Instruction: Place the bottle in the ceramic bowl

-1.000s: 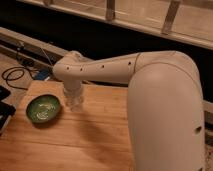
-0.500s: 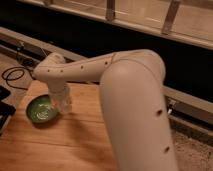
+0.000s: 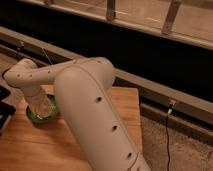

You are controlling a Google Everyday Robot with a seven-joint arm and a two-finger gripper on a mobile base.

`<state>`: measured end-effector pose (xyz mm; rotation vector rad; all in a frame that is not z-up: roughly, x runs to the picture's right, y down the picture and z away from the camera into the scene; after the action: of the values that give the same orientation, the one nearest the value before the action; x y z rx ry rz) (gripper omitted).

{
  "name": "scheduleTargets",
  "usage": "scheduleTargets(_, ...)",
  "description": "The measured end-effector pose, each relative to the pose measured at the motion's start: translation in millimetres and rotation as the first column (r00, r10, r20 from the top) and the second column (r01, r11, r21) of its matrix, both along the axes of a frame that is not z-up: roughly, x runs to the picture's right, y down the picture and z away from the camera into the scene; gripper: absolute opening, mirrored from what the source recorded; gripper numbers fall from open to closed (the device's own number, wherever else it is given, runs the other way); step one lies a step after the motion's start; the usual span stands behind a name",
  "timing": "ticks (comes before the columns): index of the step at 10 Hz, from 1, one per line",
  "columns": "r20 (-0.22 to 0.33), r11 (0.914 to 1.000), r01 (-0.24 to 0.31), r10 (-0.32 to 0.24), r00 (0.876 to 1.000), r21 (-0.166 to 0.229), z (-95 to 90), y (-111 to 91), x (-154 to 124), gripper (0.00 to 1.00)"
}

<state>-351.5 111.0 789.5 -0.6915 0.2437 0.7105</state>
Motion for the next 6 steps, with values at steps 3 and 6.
scheduleTargets(3, 0.000, 1.0000, -0.001, 0.001, 1.000, 0.003, 4.4, -1.0, 0.6, 0.21)
scheduleTargets(6, 0.001, 1.0000, 0.001, -0.001, 1.000, 0.002, 3.7, 0.2, -1.0, 0.50)
